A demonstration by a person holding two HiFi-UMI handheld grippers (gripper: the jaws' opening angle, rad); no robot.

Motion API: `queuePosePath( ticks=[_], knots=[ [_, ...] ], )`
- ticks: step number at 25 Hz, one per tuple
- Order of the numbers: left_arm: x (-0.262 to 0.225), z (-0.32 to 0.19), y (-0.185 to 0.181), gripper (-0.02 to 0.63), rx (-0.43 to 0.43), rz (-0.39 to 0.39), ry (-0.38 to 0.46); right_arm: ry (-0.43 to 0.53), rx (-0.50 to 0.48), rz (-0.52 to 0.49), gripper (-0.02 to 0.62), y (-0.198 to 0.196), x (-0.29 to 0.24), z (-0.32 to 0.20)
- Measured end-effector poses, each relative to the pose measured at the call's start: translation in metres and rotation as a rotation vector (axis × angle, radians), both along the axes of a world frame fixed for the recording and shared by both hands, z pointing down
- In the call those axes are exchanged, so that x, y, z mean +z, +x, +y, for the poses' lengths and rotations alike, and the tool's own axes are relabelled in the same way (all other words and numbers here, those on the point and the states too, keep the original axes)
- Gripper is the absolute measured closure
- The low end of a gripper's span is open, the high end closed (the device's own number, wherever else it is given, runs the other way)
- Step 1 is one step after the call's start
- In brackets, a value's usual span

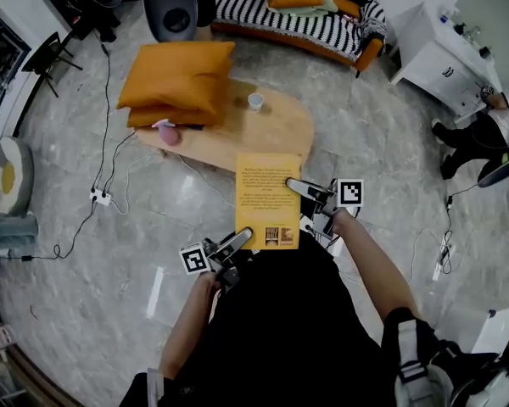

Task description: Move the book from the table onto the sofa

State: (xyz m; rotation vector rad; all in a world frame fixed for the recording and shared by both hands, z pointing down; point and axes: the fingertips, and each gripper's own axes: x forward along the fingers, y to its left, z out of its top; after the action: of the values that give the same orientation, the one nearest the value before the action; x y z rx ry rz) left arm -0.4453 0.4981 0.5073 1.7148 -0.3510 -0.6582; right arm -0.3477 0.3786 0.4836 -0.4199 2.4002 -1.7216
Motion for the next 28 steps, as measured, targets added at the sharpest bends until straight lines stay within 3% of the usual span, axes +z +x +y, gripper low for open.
queuePosePath(
  ticks=[4, 12, 15, 22, 25, 28],
  knots=[
    [0.003, 0.006, -0.011, 0.457, -0.014, 0.010, 0.002, 0.019, -0.015, 0.000, 0.434, -0.013, -0.002, 0.003],
    [-0.011, -0.016, 0.022, 0.457, -0.025, 0.005, -0.021, 0.018, -0.030, -0.007, 0.434, 0.018, -0.013, -0.021],
    [-0.005, -0.017, 0.020, 0.457, -0.016, -0.005, -0.021, 0.026, -0.032, -0.016, 0.434, 0.017, -0.009, -0.020],
    [0.002, -0.033, 0.048, 0.457, 0.048, -0.038, 0.006, 0.038, 0.004, -0.028, 0.434, 0.053, 0.001, -0.030],
    [0.002, -0.041, 0.083, 0.457, 0.065, -0.050, 0.009, 0.037, 0.019, -0.053, 0.434, 0.089, 0.004, -0.034],
    [0.005, -0.055, 0.156, 0.457, 0.064, -0.073, 0.009, 0.022, 0.027, -0.060, 0.434, 0.164, 0.013, -0.049]
  ],
)
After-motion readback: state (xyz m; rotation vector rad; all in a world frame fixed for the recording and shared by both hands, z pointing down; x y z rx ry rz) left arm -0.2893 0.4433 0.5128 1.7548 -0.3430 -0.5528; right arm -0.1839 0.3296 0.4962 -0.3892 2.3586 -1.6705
